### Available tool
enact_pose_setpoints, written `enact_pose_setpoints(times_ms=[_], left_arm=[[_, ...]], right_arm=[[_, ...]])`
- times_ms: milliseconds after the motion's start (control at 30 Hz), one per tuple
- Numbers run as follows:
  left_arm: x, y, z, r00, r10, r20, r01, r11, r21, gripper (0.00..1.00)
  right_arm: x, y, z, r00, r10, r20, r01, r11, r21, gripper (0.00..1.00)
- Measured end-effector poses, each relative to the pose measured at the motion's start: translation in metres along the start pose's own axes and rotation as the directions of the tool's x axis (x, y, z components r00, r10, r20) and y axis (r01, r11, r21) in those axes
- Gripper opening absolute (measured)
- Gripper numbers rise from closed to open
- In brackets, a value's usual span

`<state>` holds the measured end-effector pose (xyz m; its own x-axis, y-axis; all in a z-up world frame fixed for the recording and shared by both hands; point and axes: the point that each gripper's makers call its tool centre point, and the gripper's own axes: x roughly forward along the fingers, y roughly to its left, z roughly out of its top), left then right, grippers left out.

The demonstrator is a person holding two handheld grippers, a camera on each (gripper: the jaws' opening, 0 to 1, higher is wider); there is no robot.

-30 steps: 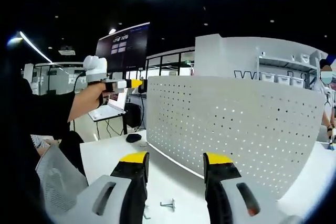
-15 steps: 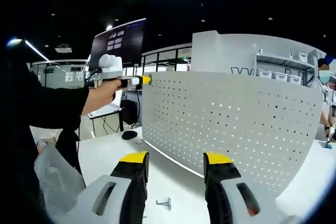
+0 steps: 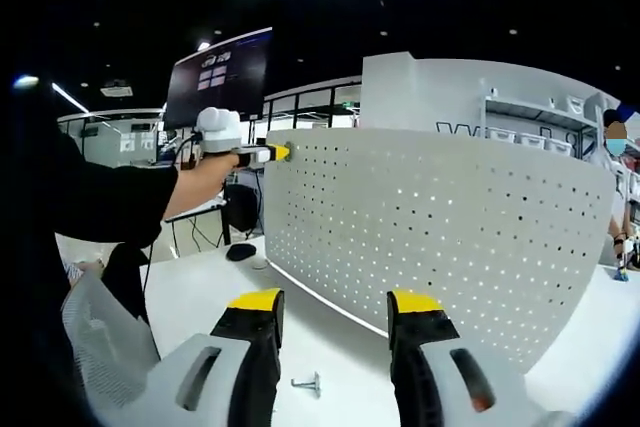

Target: Insert the hook assembly into the mounting plate slot until the hook locks in place.

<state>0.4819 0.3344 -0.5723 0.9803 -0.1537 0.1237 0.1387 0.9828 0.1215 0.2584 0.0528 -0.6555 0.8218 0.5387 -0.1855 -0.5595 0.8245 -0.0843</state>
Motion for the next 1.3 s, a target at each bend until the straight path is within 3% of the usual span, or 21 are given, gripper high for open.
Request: enact_pose_setpoints(times_ms=[167,300,633,767,967,1133,1300], left_arm=[[0.004,-0.002,-0.003,1.0,-0.008,-0.004,0.008,1.0,0.022,0.03],[0.005,-0.003,-0.007,1.0,-0.008,-0.009,0.009,0.992,0.125,0.03],[0.003,-0.003,-0.011,1.0,-0.014,-0.021,0.016,0.997,0.078,0.04],[-0.003,-0.004,-0.016,0.999,-0.018,-0.036,0.02,0.999,0.051,0.15],[-0.024,-0.007,-0.013,0.999,-0.019,-0.031,0.021,0.999,0.041,0.18],[-0.053,-0.013,0.0,1.0,-0.03,0.004,0.029,0.999,0.031,0.21],[-0.08,-0.017,0.002,0.999,-0.044,0.0,0.044,0.998,0.036,0.23]], right_arm=[[0.003,0.001,0.0,1.0,0.004,-0.001,-0.004,1.0,0.0,0.39],[0.004,0.002,0.001,1.0,0.007,-0.002,-0.007,1.0,-0.002,0.39],[0.004,0.0,0.0,1.0,0.003,-0.001,-0.003,1.0,0.0,0.39],[0.005,0.002,0.0,1.0,0.012,0.001,-0.012,1.0,-0.002,0.39],[0.008,0.007,0.002,0.999,0.033,0.008,-0.033,0.999,-0.006,0.38],[0.012,0.016,0.007,0.997,0.068,0.021,-0.067,0.998,-0.014,0.38],[0.016,0.023,0.009,0.995,0.096,0.026,-0.095,0.995,-0.023,0.38]])
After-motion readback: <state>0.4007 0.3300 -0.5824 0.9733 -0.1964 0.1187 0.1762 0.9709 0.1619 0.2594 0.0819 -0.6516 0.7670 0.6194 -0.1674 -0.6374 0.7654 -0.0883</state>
